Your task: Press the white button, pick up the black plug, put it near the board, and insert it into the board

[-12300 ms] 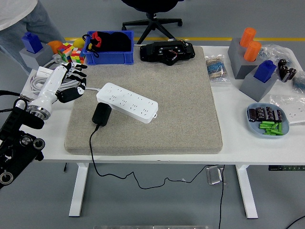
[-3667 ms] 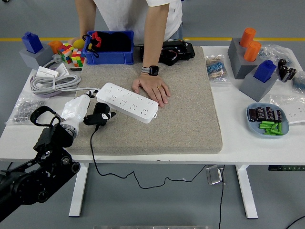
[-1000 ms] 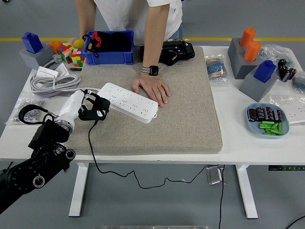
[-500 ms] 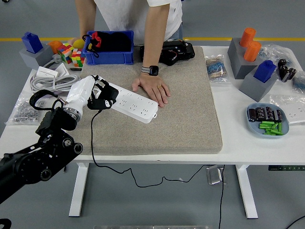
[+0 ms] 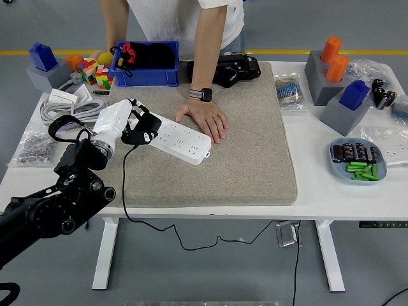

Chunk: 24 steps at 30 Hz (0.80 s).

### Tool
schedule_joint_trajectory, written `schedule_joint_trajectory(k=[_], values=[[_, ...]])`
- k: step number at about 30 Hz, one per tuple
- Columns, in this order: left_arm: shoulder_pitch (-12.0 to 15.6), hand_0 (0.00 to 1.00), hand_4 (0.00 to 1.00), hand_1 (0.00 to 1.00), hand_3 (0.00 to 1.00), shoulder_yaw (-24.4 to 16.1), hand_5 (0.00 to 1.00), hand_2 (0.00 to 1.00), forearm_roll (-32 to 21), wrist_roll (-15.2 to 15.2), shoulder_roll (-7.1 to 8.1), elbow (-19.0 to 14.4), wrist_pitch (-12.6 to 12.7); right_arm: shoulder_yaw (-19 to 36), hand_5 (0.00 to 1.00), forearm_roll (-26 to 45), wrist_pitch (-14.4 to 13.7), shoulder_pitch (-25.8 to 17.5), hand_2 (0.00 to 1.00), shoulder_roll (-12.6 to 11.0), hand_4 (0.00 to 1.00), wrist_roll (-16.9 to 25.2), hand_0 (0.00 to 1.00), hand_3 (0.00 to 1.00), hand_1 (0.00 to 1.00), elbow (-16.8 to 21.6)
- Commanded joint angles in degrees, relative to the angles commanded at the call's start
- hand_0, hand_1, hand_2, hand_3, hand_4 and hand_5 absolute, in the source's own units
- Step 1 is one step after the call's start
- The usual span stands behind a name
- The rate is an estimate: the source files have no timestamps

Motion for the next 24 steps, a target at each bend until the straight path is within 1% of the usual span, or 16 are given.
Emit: schedule_joint_trajectory(k=[10,24], values=[[-0.8,0.157,0.557,0.222,0.56,1.1,0.002,0.222,-0.7,-0.2,-1.03,3.5,0.0,-0.3,0.433,0.0,0.0,0.0,0.671,-0.1,0.657,0.0,0.796,0.619,0.69,0.0],[-1.3,0.154,0.559,0.223,0.563,1.7,0.002,0.222,-0.4,-0.2,-1.77,5.5,0.1,-0.4,0.432,0.1,0.1,-0.1,0.67,-0.1,0.656,0.0,0.794,0.619,0.689,0.0]])
